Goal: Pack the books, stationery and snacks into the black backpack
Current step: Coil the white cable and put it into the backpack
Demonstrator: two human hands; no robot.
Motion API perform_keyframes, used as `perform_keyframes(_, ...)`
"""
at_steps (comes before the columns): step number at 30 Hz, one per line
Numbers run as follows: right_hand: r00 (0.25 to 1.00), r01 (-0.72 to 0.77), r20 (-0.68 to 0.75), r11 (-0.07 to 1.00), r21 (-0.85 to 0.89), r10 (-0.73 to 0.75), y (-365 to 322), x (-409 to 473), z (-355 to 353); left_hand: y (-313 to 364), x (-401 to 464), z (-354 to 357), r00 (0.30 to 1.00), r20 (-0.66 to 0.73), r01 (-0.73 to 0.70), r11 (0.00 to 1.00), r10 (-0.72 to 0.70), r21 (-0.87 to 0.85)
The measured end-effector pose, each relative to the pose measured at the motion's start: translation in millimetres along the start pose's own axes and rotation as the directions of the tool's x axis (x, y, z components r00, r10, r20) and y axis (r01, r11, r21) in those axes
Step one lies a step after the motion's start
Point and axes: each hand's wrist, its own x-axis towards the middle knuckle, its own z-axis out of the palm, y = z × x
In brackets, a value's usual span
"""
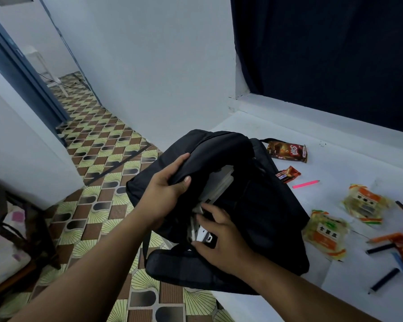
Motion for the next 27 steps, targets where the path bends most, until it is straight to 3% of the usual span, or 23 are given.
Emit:
perform_keyframes(8,0.991,0.115,0.072,0.993,-0.008,-0.114,6,16,1,8,2,-9,0.998,-0.023,-0.051,0.998,0.051,0.026)
perform_keyframes(13,0.965,-0.129,0.238,0.99,0.06,0.111,12,31,-14,10,5,-11,0.999,-0.043,-0.031,0.999,0.031,-0.006)
perform_keyframes(16,0.924,-0.079,0.371,0.995,-0.054,0.093,13,33,-16,11,5,-13,0.999,-0.043,-0.019,1.0,0.019,-0.013)
perform_keyframes(18,0.905,-0.112,0.414,0.994,-0.004,0.103,16,26,-15,10,4,-13,0.999,-0.038,-0.009,1.0,0.009,-0.012)
perform_keyframes(22,0.964,-0.209,0.219,0.938,0.278,0.15,15,9,-9,6,1,-9,0.999,-0.035,-0.001,1.0,0.001,-0.001)
perform_keyframes(24,0.956,-0.285,0.061,0.867,0.408,0.286,10,4,-3,5,0,-8,0.999,-0.038,0.008,1.0,-0.008,-0.014)
perform_keyframes(27,0.907,-0.369,-0.052,0.849,0.379,0.418,3,1,5,5,-2,-7,0.999,-0.038,0.019,0.999,-0.02,-0.033)
